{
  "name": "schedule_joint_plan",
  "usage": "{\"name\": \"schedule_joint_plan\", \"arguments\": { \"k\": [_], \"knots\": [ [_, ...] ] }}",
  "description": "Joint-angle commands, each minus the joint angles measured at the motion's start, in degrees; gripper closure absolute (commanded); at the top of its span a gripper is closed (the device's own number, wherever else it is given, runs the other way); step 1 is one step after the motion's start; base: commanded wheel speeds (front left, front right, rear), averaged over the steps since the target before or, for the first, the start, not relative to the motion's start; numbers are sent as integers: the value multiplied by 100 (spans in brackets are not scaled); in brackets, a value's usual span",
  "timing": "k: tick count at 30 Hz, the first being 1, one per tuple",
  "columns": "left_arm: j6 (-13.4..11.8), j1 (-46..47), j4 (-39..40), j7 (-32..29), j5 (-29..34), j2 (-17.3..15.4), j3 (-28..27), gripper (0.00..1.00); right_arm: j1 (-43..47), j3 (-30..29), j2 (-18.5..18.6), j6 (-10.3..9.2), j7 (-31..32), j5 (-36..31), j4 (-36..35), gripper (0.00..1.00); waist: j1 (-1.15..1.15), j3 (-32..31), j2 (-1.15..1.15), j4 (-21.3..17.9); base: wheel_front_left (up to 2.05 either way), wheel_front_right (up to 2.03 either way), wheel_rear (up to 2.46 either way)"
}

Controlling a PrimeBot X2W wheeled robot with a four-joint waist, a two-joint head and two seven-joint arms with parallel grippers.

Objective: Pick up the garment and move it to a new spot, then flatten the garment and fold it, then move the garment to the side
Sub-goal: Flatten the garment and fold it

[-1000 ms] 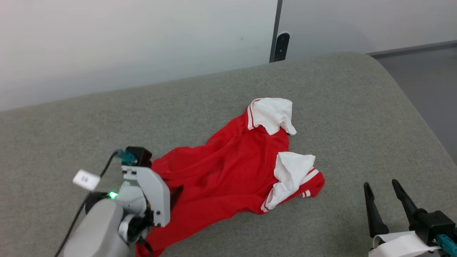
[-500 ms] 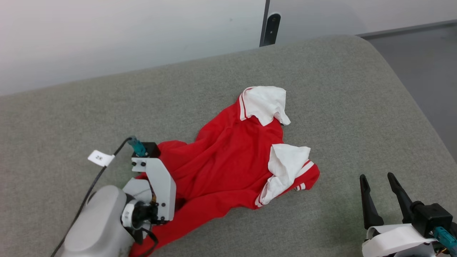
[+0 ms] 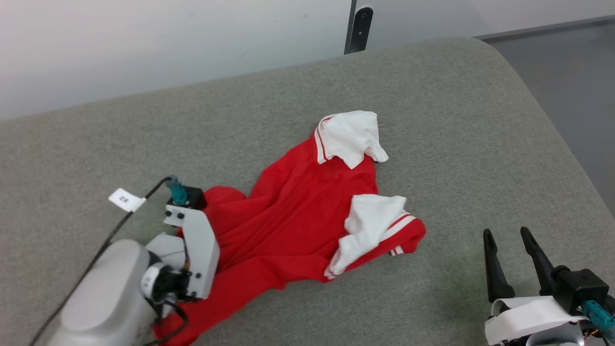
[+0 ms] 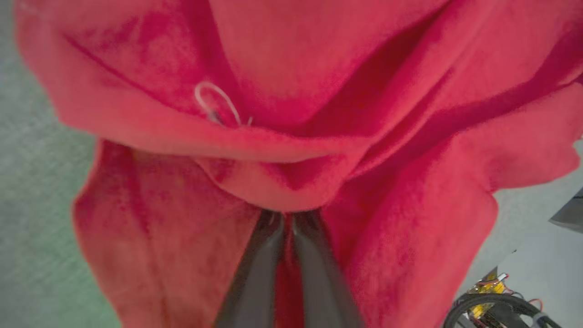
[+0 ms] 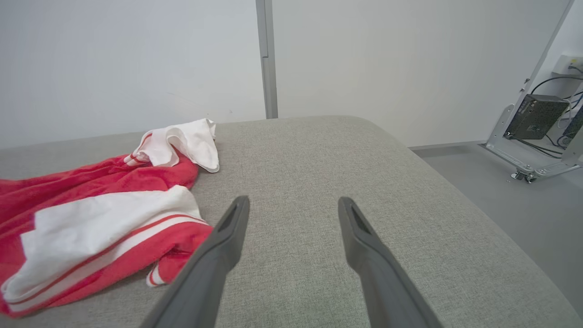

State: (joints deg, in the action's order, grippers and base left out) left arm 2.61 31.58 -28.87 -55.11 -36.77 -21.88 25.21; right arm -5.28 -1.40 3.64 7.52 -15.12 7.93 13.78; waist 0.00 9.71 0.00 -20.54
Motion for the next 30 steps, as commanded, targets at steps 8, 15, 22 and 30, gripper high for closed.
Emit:
{"name": "schedule_joint_plan", "arguments": {
  "k": [8,15,22,30],
  "knots": [
    [150,-152,-47,-312,325,-1037,60,100,64,-69,0,-6,-4,-57,-15,0,0,-42,0,3,0,0,0],
    [289,-170,129,-301,381,-1579,54,100,128,-99,18,-6,-4,-73,-32,0,0,-84,0,16,0,0,0],
    [390,-29,232,-195,541,-2016,164,100,138,-72,27,-6,-4,-88,-40,0,0,-94,0,21,0,0,0],
    [461,371,194,115,633,-2049,384,100,57,0,20,-6,-4,-72,-21,0,0,-28,0,-33,0,0,0]
  ]
}}
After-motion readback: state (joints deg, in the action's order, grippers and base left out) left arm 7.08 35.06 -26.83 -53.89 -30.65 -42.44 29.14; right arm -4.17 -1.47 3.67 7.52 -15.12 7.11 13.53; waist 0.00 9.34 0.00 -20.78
